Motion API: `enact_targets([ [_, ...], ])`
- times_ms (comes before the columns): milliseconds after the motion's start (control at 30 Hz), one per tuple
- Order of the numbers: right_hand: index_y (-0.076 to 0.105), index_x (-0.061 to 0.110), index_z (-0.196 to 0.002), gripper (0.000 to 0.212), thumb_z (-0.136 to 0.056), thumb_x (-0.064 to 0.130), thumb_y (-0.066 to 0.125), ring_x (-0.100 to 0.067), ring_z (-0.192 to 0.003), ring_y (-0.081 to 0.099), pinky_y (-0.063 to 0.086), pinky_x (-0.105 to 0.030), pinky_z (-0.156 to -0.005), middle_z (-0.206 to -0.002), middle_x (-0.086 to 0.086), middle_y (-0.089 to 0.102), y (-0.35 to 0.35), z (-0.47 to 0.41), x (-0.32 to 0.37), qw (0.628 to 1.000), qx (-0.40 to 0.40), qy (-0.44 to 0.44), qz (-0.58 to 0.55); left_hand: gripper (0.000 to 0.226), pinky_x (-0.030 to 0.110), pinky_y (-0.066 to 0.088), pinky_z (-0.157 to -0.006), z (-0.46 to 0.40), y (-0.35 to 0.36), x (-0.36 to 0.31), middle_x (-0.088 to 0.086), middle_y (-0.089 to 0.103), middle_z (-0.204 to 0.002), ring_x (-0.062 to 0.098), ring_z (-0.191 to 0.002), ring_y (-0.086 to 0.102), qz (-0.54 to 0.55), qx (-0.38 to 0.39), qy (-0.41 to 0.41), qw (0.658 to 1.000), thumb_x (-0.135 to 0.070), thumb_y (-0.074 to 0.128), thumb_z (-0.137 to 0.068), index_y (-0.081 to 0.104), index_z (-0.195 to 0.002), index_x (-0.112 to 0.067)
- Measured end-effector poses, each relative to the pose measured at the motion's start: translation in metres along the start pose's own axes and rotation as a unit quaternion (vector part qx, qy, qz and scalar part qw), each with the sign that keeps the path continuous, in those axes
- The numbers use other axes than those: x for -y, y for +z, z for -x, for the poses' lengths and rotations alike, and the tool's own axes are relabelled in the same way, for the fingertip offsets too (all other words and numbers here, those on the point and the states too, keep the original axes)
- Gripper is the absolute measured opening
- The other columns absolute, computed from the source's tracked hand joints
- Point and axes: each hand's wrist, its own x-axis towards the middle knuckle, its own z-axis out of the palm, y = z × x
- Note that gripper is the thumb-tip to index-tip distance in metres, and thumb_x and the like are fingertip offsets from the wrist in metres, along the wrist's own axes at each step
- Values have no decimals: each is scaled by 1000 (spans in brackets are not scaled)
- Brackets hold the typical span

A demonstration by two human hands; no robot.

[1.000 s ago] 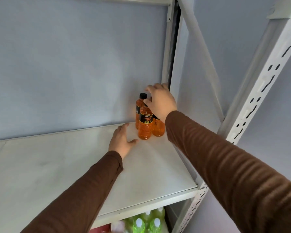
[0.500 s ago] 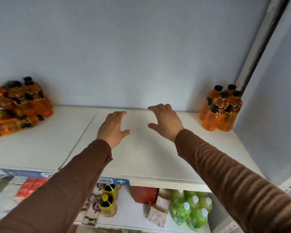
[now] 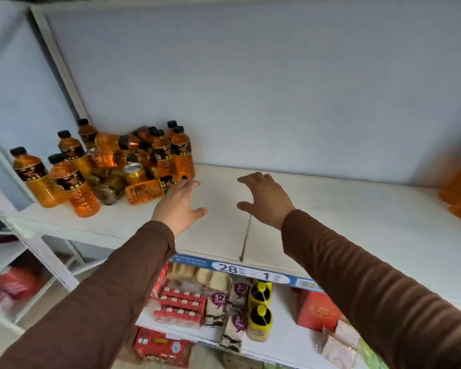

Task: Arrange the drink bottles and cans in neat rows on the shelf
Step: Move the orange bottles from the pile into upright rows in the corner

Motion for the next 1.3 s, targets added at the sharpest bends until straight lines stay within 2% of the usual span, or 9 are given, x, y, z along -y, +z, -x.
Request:
enact_targets([
  [100, 43, 25, -145, 65, -87, 42, 66, -25, -127, 42, 42, -41, -101, -141, -2, 47, 14, -33, 19, 1000, -1, -7, -1, 70, 36, 38, -107, -15, -11, 39, 3, 43, -148, 24, -132, 42, -21, 3, -5, 1000, -42, 70, -88, 40, -147, -19],
  [433, 42, 25, -145, 65, -87, 43, 67, -24, -126, 45, 45, -39, -102, -142, -4, 48, 73, -136, 47, 999, 25, -23, -15, 73, 40, 40, -109, -67, -19, 135, 4, 43, -148, 25, -135, 41, -63, 25, -49, 996, -44, 71, -86, 40, -147, -18],
  [600, 40, 22, -146, 67, -88, 45, 66, -25, -127, 47, 44, -38, -100, -141, -7, 50, 97, -174, 57, 998, 24, 15, -49, 77, 39, 39, -110, -92, -9, 165, 6, 44, -148, 26, -136, 41, -71, 73, -48, 994, -45, 71, -85, 36, -149, -18],
  [700, 35, 19, -149, 71, -89, 42, 67, -26, -130, 47, 43, -38, -103, -145, -9, 48, 105, -204, 64, 989, 24, 74, -123, 74, 38, 43, -104, -107, 0, 178, 8, 53, -140, 27, -129, 48, -109, 96, -27, 989, -44, 69, -85, 37, -146, -18],
  [800, 26, 18, -153, 77, -90, 34, 69, -28, -135, 44, 42, -41, -108, -152, -11, 38, 104, -234, 73, 957, 23, 134, -254, 68, 38, 43, -99, -119, 5, 188, 8, 60, -130, 28, -122, 50, -159, 108, 12, 981, -49, 67, -85, 44, -139, -15],
  [933, 22, 21, -155, 82, -90, 19, 71, -27, -141, 34, 39, -41, -107, -158, -8, 28, 94, -263, 86, 922, 19, 143, -359, 64, 36, 42, -100, -132, 7, 195, 6, 57, -128, 26, -119, 48, -212, 121, 56, 968, -57, 67, -81, 56, -128, -14],
  [1100, 41, 16, -143, 66, -87, 10, 73, -24, -121, 52, 45, -42, -104, -137, -8, 51, 89, -284, 99, 918, 21, 146, -368, 60, 33, 47, -81, -135, 11, 192, 5, 61, -121, 25, -112, 58, -220, 129, 65, 965, -51, 74, -80, 54, -125, -15],
  [1200, 52, 13, -130, 55, -82, 16, 78, -19, -106, 58, 46, -36, -93, -120, -3, 60, 90, -291, 103, 930, 6, 161, -329, 56, 33, 48, -82, -139, 8, 197, 4, 62, -122, 25, -112, 60, -203, 138, 85, 966, -50, 71, -82, 52, -124, -18],
  [1300, 55, 14, -126, 52, -80, 20, 79, -22, -107, 59, 47, -38, -97, -116, -1, 61, 88, -292, 101, 941, -18, 173, -289, 59, 33, 47, -81, -139, 2, 204, 3, 62, -122, 24, -111, 59, -159, 148, 111, 970, -56, 69, -80, 51, -122, -20],
])
